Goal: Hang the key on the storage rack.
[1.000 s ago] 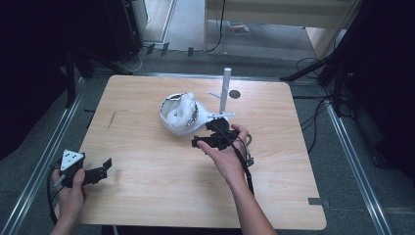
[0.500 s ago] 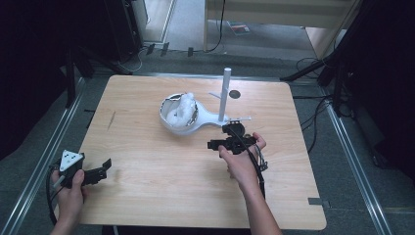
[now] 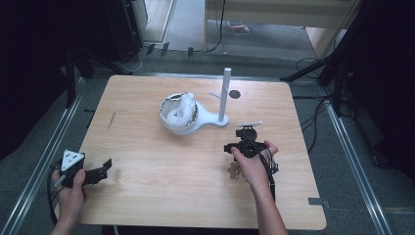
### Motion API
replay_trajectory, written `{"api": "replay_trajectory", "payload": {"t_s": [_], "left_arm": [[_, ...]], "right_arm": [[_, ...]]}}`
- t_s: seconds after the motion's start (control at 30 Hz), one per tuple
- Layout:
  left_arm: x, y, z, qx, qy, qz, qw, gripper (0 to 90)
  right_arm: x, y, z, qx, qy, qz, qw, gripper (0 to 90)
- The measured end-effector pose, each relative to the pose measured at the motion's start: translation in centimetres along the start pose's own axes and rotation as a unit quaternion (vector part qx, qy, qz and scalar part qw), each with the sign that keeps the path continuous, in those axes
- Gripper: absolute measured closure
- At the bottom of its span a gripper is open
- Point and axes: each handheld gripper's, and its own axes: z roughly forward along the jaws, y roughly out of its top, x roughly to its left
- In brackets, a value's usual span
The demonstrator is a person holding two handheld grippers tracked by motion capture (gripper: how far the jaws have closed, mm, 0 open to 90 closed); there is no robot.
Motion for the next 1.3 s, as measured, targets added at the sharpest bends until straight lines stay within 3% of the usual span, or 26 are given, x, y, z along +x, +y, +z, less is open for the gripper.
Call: {"api": "replay_trajectory", "payload": {"t_s": [0.1,0.3,0.47,0.57,0.6,0.77,1.03,1.2,1.3], "left_arm": [[0.0,0.0,0.0,0.000,0.000,0.002,1.0000,0.4],[0.0,0.0,0.1,0.000,-0.001,0.001,1.0000,0.4],[0.0,0.0,0.1,0.000,0.000,0.002,1.0000,0.4],[0.0,0.0,0.1,0.000,0.000,0.002,1.0000,0.4],[0.0,0.0,0.1,0.001,0.000,0.003,1.0000,0.4],[0.0,0.0,0.1,0.000,0.000,0.002,1.0000,0.4],[0.0,0.0,0.1,0.000,-0.001,0.002,1.0000,0.4],[0.0,0.0,0.1,0.000,-0.001,0.002,1.0000,0.4],[0.0,0.0,0.1,0.000,-0.001,0.002,1.0000,0.4]], "right_arm": [[-0.2,-0.2,0.5,0.009,-0.001,-0.003,1.0000,18.5],[-0.6,-0.3,1.0,0.028,-0.018,0.019,0.9993,21.5],[-1.3,0.1,1.3,0.040,-0.015,0.051,0.9978,35.3],[-1.4,0.1,1.4,0.043,-0.018,0.057,0.9973,39.1],[-1.5,0.1,1.6,0.045,-0.030,0.060,0.9967,43.5],[-1.7,0.2,1.8,0.047,-0.023,0.077,0.9957,51.8],[-1.6,0.1,1.9,0.039,-0.024,0.079,0.9958,56.5],[-1.1,-0.2,1.9,0.033,-0.038,0.059,0.9970,55.1],[-1.0,-0.4,1.8,0.034,-0.041,0.062,0.9966,55.5]]}}
